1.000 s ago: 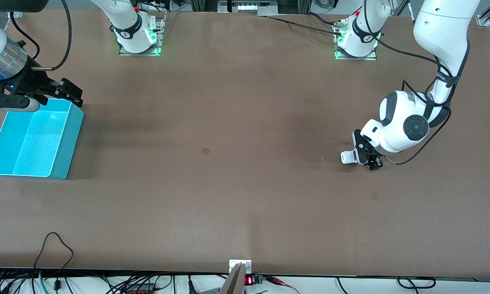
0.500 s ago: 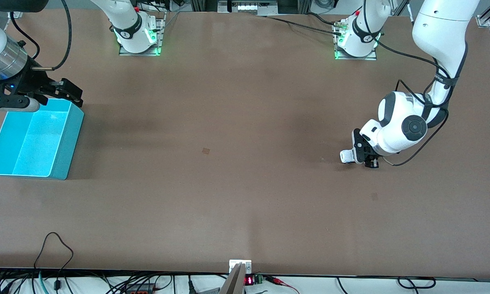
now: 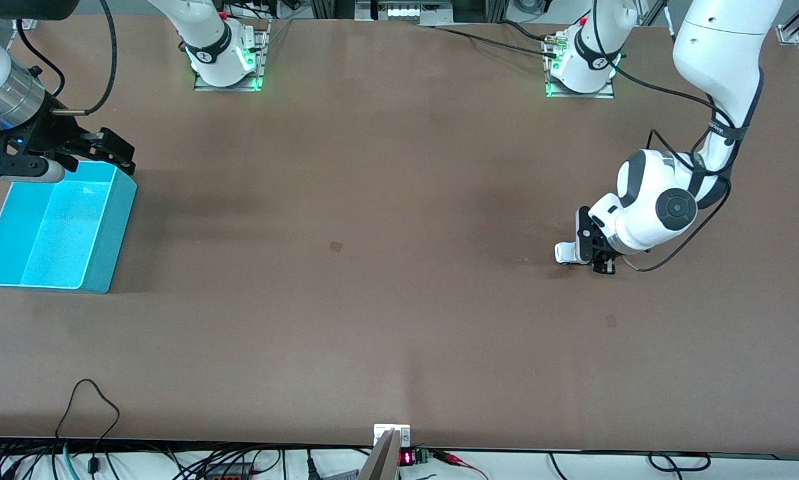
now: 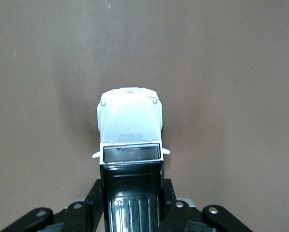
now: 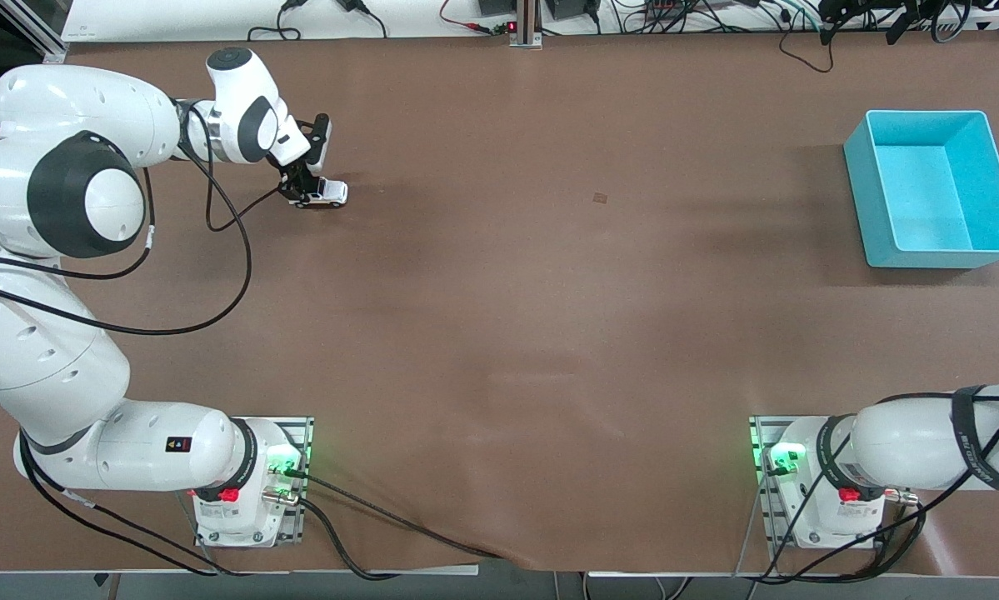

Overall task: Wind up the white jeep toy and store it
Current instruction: 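Close the left gripper on the white jeep's body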

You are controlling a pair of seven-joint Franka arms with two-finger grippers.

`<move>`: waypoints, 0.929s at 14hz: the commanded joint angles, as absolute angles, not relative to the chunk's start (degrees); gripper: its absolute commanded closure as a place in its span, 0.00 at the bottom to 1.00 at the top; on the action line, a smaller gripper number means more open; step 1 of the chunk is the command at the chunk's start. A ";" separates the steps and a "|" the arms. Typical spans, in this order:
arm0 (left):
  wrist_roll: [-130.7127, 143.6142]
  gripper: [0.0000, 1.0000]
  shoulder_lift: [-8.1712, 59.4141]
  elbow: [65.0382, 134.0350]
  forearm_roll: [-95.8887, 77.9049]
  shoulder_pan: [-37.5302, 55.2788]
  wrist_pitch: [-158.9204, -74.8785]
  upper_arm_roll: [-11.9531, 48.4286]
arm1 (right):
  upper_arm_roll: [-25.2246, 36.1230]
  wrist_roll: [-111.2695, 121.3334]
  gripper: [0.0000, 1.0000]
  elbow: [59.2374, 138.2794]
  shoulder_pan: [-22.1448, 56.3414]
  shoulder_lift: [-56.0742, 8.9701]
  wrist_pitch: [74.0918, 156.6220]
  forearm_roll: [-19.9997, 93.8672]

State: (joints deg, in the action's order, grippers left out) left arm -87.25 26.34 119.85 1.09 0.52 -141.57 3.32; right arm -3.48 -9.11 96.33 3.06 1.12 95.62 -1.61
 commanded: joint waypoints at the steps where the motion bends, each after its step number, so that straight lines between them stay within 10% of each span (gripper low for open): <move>1: -90.62 0.89 29.00 119.53 -0.09 -3.24 -141.68 3.52 | -3.52 -8.26 0.00 96.77 2.72 1.58 95.89 -0.62; 13: -109.50 0.87 33.31 116.72 0.62 -15.82 -142.12 3.25 | -3.52 -8.17 0.00 96.77 2.64 1.49 96.06 -0.62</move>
State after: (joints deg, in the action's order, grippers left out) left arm -105.92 27.50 118.00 1.09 -14.46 -141.06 3.17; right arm -3.47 -9.11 96.33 3.03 1.12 95.62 -1.61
